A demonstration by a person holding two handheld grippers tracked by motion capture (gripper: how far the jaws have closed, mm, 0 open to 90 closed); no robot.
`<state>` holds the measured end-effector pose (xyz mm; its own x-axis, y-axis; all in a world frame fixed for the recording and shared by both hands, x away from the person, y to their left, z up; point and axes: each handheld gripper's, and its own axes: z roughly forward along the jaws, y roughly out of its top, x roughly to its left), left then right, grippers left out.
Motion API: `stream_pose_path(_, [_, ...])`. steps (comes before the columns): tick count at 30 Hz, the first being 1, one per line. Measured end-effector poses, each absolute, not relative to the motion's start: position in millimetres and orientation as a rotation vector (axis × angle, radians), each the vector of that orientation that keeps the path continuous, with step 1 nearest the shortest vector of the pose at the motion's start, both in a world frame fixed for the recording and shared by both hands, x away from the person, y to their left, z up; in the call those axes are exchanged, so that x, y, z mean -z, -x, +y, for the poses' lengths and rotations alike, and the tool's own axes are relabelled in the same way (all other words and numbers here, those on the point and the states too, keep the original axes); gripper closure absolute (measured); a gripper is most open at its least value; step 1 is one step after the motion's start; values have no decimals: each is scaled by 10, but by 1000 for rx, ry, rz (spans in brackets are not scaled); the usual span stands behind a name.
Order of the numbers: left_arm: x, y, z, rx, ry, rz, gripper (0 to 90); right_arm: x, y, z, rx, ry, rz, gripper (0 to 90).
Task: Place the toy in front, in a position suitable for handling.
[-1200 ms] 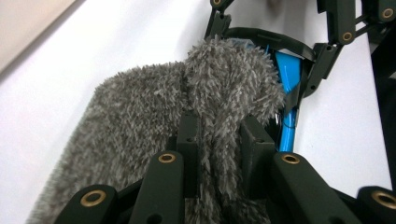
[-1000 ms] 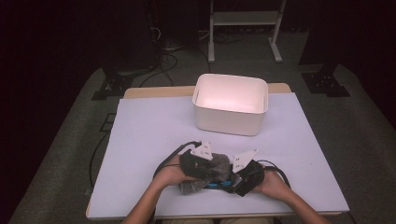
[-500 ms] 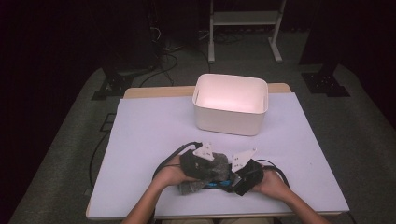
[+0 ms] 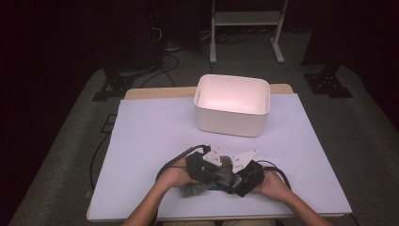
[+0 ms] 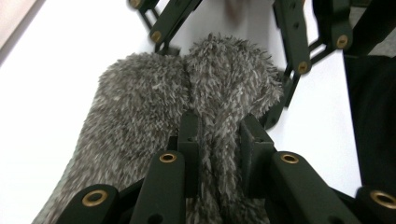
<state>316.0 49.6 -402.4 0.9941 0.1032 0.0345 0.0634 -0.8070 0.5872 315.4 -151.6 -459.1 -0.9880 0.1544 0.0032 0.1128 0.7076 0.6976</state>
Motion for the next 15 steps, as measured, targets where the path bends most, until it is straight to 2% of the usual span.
stream_pose_path(10, [4043, -3178, 278, 28, -2493, 79, 768, 4600, -3157, -1522, -1174, -226, 2849, 229])
stream_pose_path(11, [4028, -3175, 275, 28, -2496, 79, 747, 4601, -3158, -1524, -1177, -226, 2850, 228])
stream_pose_path(12, [4014, -3172, 280, 26, -2495, 78, 677, 4602, -3158, -1526, -1180, -228, 2851, 227])
stream_pose_path(13, [4000, -3162, 287, 24, -2479, 84, 677, 4602, -3158, -1527, -1181, -228, 2852, 227])
stream_pose_path(15, [3973, -3145, 290, 28, -2445, 85, 601, 4604, -3161, -1528, -1185, -224, 2851, 226])
